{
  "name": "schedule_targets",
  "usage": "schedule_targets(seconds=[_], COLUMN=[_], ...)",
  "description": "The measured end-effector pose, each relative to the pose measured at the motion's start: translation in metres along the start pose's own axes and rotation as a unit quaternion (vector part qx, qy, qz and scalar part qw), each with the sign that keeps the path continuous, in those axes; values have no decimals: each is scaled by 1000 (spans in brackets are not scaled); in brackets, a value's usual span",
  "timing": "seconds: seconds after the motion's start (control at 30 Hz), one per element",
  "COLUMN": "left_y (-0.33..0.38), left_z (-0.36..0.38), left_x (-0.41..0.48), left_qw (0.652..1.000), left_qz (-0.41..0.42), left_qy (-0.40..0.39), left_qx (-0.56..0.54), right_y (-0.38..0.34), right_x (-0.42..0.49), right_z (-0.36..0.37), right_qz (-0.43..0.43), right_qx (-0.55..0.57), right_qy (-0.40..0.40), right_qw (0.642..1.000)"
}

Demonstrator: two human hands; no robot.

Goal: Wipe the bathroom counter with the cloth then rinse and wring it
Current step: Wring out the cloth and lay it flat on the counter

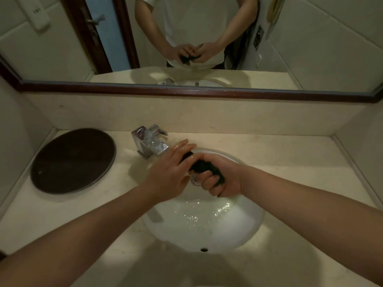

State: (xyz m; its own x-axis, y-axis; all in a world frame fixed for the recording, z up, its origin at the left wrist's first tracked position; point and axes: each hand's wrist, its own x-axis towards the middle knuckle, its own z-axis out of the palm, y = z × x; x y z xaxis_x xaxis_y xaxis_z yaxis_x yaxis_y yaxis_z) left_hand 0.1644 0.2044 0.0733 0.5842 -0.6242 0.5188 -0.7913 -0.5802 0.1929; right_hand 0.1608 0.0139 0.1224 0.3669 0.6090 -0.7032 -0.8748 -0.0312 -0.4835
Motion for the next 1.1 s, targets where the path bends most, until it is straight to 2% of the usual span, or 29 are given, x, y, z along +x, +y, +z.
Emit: schedule_targets(seconds=[0.1, 0.13, 0.2, 0.3, 0.37, 0.43, 0.53, 0.57, 0.6, 0.67, 0.73, 0.77, 0.87, 1.0, 1.03, 1.1], left_y=[0, -1, -2, -4, -3, 2, 9, 9, 10, 9, 6, 5, 5, 9, 8, 7], left_z=[-8, -12, -20, -24, -22, -26, -33, -35, -36, -36, -35, -33, -29, -23, -22, -20], left_x=[18, 22, 30, 37, 40, 47, 57, 60, 62, 63, 62, 61, 61, 61, 62, 61], left_qw=[991, 990, 991, 997, 999, 995, 960, 950, 947, 946, 935, 928, 908, 887, 877, 859], left_qz=[43, 52, 61, 41, 17, -36, -134, -146, -155, -174, -198, -212, -263, -298, -309, -324], left_qy=[122, 131, 115, 57, 20, -52, -204, -232, -246, -258, -290, -305, -325, -325, -333, -351], left_qx=[17, 2, -15, 22, 47, 74, 140, 148, 137, 94, 53, 37, -38, -136, -158, -187], right_y=[4, 5, 2, -8, -13, -13, -12, -12, -12, -12, -13, -13, -17, -25, -26, -25], right_x=[-5, -7, -11, -18, -20, -20, -14, -12, -9, -5, -3, -2, 6, 7, 6, 6], right_z=[16, 20, 27, 35, 34, 33, 39, 41, 42, 40, 36, 34, 24, 7, 4, -2], right_qz=[12, 11, 2, -13, -28, -47, -81, -99, -122, -166, -207, -221, -281, -332, -340, -349], right_qx=[63, 73, 62, -16, -81, -145, -222, -264, -341, -495, -525, -554, -660, -741, -756, -773], right_qy=[-147, -173, -166, -38, 46, 122, 232, 269, 300, 336, 353, 350, 329, 298, 295, 277], right_qw=[987, 982, 984, 999, 995, 981, 944, 921, 883, 784, 746, 722, 613, 502, 475, 451])
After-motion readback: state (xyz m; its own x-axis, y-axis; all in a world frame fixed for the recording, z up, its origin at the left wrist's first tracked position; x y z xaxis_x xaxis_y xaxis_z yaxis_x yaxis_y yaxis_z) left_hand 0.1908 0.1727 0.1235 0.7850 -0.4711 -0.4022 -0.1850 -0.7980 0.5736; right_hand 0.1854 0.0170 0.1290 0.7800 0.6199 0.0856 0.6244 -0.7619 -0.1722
